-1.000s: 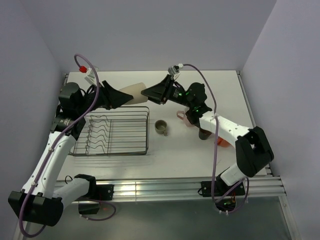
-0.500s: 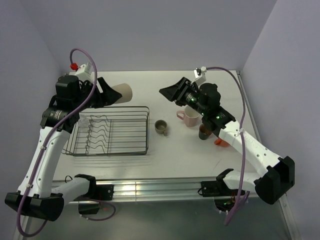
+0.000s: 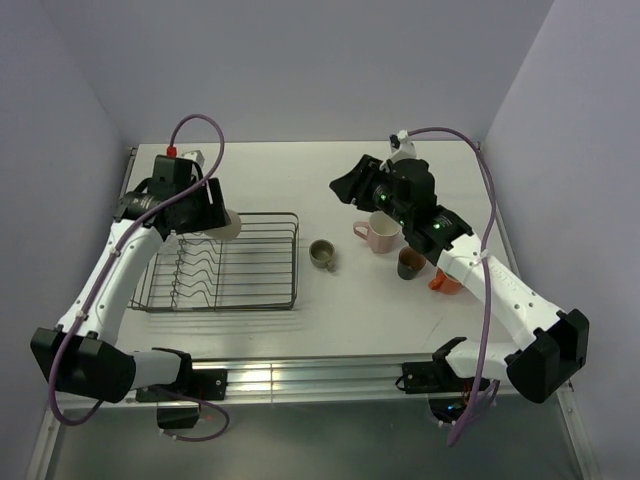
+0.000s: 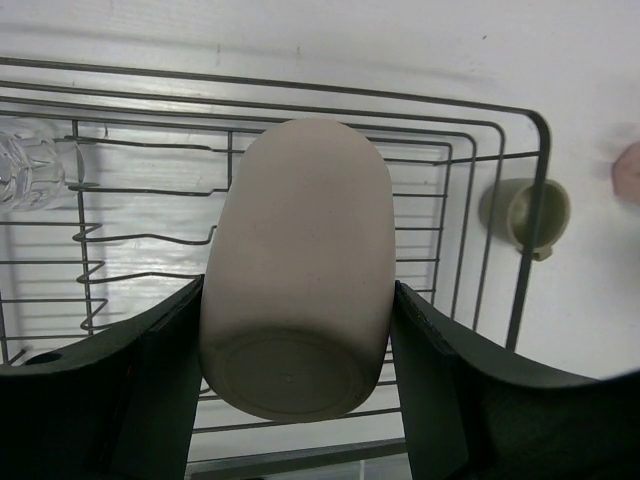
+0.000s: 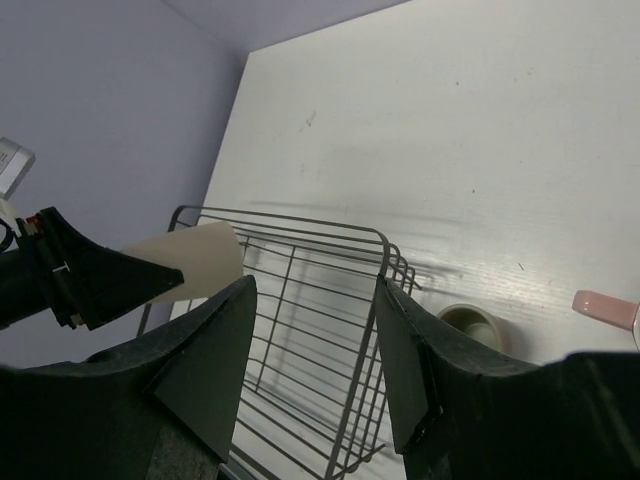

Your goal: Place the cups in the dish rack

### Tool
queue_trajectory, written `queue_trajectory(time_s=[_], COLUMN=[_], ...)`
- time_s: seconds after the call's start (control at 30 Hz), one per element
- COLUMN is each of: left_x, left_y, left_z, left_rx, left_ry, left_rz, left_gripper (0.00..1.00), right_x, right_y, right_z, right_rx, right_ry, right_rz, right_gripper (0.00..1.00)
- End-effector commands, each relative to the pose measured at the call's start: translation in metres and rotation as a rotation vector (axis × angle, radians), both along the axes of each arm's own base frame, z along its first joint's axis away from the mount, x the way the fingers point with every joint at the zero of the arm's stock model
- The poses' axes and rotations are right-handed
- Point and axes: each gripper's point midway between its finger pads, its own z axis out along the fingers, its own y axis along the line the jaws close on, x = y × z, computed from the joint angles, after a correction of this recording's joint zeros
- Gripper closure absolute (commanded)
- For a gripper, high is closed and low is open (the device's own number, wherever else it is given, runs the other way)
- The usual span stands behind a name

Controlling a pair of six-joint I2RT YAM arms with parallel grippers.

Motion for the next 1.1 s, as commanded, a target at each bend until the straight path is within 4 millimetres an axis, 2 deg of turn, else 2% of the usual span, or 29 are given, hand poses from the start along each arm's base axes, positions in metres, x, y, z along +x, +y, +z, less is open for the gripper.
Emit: queue_trajectory(time_s=[0.0,0.13,0.33,0.5,0.73,0.93,1.07], left_x=[0.002,0.000,0.005,0.010,0.014,0.017,0.017], left_y=[0.005,-0.003,0.003,-0.001,-0.009,-0.008,-0.010], left_z=[-0.015,-0.035,-0.056,-0.071,-0.091,-0.106,-0.115], left_rx=[0.080,0.153,0.259,0.270,0.282,0.307,0.304], left_ry=[0.027,0.085,0.129,0.154,0.196,0.226,0.245], left_rz=[0.004,-0.013,0.032,0.023,-0.007,-0.004,-0.017], left_gripper=[1.00,1.00,1.00,0.95,0.94,0.93,0.89], right_x=[0.007,0.008,0.010,0.010,0.011,0.012,0.012], right_y=[-0.004,-0.001,0.001,0.001,0.001,0.002,0.003], right_z=[0.017,0.013,0.009,0.006,0.003,-0.003,-0.005], right_rx=[-0.025,-0.036,-0.051,-0.059,-0.069,-0.074,-0.078], right_ry=[-0.043,-0.034,-0.025,-0.018,-0.011,0.002,0.005], right_rz=[-0.013,-0.001,0.007,0.011,0.011,0.013,0.013], right_gripper=[0.41,0.41,0.41,0.41,0.41,0.41,0.41])
